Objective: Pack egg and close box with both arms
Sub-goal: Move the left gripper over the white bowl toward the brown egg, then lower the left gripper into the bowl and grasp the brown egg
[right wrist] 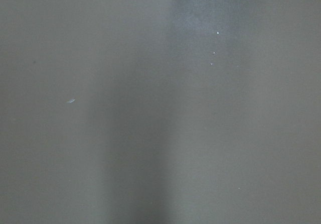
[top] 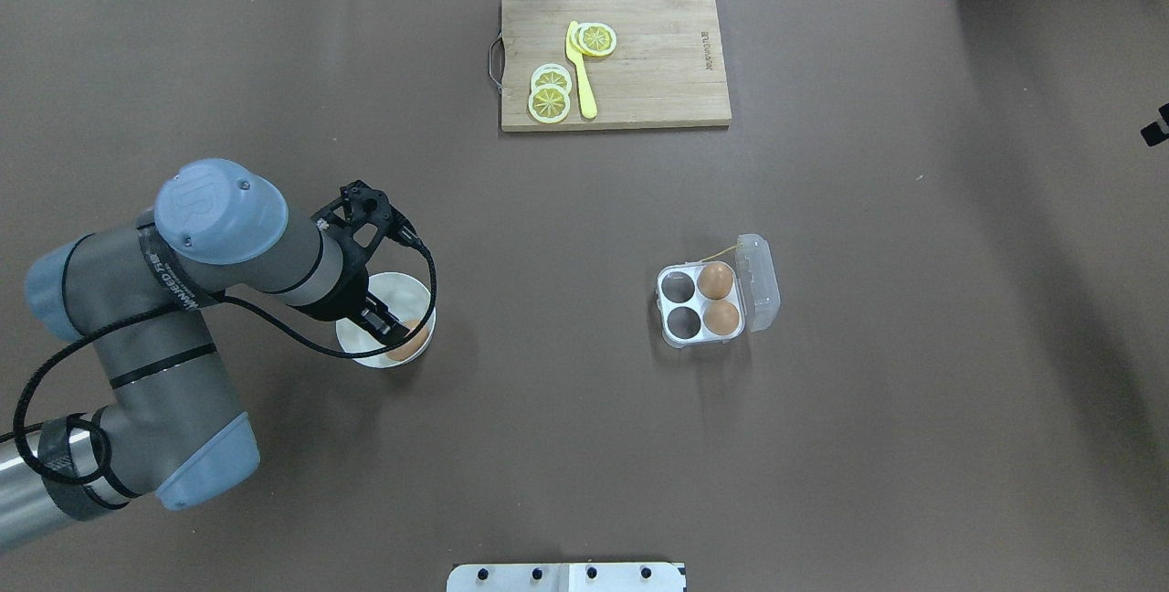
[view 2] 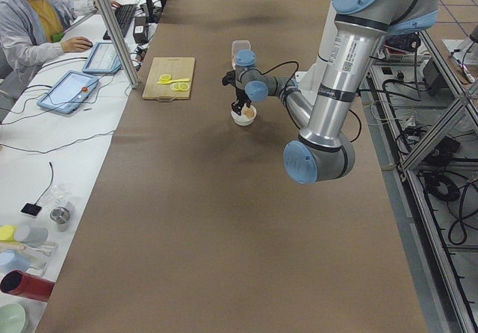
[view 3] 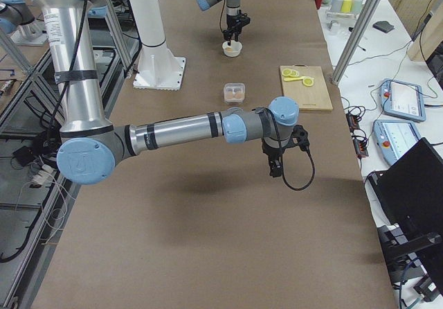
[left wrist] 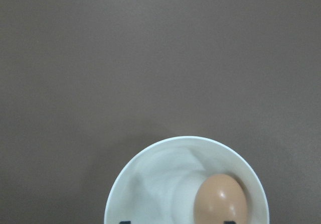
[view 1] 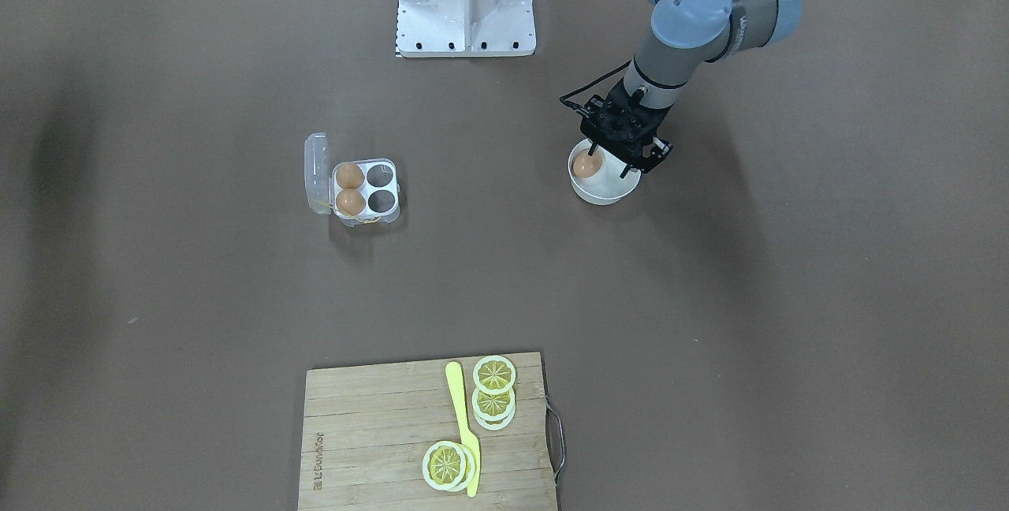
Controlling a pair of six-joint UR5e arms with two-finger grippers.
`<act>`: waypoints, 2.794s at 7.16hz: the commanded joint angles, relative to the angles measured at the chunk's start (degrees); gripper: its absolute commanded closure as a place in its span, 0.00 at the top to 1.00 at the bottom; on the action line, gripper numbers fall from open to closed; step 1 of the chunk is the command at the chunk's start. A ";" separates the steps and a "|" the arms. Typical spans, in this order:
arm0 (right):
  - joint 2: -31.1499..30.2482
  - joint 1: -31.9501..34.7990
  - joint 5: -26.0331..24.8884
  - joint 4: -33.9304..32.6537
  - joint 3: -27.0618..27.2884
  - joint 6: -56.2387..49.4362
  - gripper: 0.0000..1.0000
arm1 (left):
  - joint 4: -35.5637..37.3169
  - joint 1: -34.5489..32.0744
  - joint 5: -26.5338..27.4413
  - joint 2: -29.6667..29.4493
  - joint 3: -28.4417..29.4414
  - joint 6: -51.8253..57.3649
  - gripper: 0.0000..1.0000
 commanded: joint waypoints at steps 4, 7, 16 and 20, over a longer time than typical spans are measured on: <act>-0.07 0.00 0.09 -0.07 -0.03 0.00 1.00 | -0.03 1.18 -0.07 -1.09 1.47 -0.31 0.67; -0.07 0.00 0.09 -0.07 -0.12 0.00 1.00 | -0.11 1.45 -0.16 -1.27 1.91 -0.40 0.66; -0.07 0.00 0.44 -0.07 0.14 0.09 1.00 | -0.29 2.41 -1.30 -2.41 3.49 -5.46 0.00; 0.02 0.00 0.53 -0.07 0.41 0.09 1.00 | -0.64 -1.44 -0.60 -8.10 1.03 -5.24 0.00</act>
